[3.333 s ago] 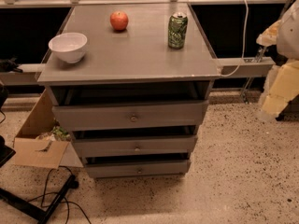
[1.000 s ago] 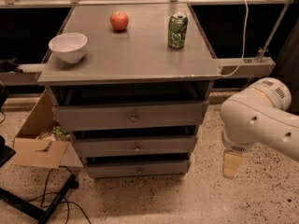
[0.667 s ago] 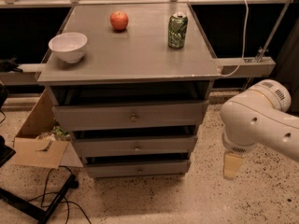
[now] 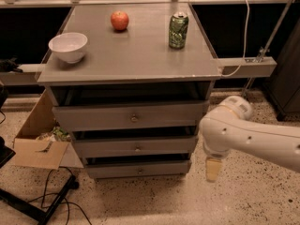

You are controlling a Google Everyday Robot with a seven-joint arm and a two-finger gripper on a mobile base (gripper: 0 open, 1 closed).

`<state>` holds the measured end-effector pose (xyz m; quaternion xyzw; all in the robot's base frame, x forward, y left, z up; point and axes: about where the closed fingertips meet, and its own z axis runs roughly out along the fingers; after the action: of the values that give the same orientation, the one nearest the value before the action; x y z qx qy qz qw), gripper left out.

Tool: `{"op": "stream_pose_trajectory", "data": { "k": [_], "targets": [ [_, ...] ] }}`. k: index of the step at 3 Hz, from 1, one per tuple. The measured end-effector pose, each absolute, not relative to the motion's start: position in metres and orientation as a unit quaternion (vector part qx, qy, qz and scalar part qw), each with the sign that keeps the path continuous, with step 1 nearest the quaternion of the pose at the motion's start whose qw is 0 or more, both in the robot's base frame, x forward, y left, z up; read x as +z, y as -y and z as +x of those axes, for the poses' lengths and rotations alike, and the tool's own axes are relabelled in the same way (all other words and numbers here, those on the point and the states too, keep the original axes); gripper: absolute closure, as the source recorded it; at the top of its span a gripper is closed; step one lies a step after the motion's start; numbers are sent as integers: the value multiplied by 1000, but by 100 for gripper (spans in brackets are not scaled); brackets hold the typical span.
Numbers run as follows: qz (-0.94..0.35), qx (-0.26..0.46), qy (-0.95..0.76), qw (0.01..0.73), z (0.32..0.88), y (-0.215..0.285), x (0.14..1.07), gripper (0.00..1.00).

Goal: Open middle drawer

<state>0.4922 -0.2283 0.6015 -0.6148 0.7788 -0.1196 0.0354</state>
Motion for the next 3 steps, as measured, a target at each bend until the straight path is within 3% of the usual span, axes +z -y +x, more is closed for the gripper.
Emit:
{"op": "stream_pose_trajectory", "data": {
  "k": [3],
  "targets": [
    [-667, -111, -730, 98, 573, 163, 471, 0]
  ]
}}
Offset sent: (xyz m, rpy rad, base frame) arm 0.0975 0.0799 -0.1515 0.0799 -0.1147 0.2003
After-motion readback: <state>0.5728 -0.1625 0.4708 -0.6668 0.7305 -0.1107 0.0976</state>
